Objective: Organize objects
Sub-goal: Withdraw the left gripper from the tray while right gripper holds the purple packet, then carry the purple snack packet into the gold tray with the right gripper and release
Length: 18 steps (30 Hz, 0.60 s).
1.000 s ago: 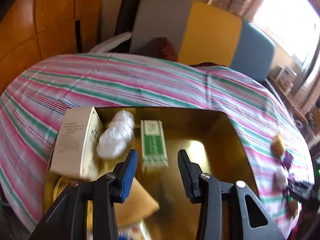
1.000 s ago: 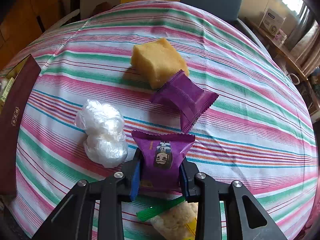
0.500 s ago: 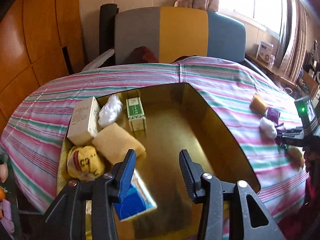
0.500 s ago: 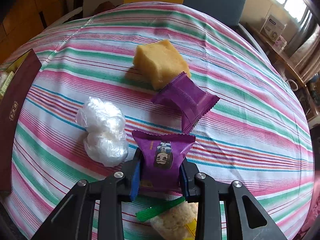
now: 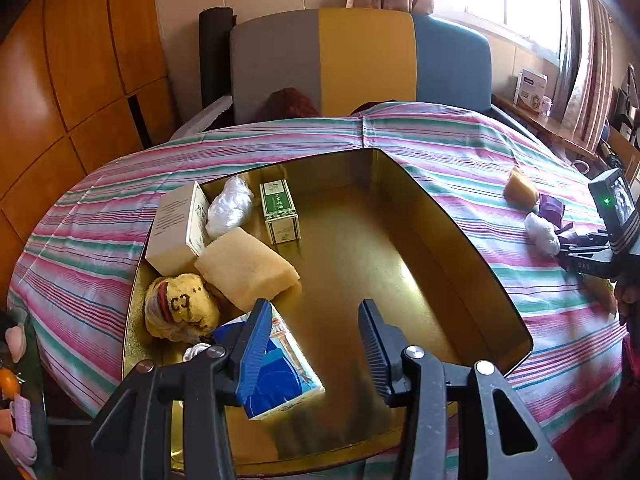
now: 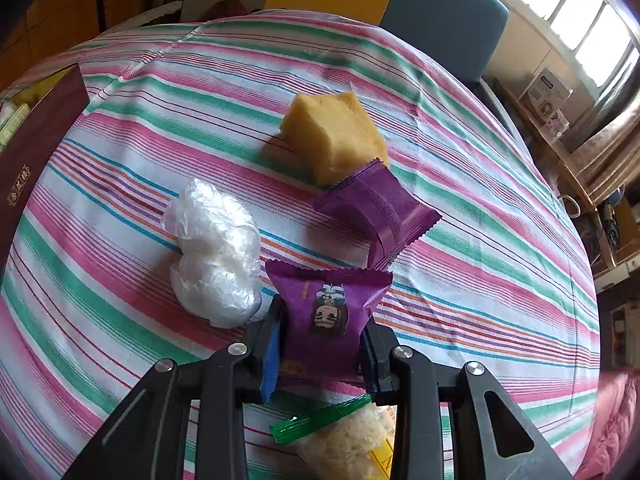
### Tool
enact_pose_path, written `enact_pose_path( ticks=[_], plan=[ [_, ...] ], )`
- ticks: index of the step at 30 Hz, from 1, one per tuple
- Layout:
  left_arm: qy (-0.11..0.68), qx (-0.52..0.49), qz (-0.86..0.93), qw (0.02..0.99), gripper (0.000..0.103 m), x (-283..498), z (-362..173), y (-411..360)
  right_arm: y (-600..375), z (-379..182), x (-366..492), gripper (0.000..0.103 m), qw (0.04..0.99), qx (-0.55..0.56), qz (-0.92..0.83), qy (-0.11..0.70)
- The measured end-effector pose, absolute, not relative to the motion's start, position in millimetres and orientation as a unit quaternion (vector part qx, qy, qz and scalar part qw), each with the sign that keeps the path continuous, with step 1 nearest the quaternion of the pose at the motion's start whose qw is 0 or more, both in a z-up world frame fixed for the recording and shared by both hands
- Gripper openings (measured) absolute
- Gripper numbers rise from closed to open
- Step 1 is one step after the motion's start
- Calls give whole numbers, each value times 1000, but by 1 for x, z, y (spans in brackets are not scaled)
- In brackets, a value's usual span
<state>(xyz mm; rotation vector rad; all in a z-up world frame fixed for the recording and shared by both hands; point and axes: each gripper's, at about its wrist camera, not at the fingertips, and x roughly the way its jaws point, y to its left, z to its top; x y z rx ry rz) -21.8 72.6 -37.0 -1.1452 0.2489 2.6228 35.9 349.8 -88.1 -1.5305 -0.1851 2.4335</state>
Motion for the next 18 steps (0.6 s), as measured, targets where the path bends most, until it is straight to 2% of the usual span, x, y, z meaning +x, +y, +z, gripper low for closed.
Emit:
enact_pose_path(
  ticks=[18],
  plan=[
    [72,-399,905,129,45,-25,-38,65,350,-87,35,33,130,-524,838,-82]
  ],
)
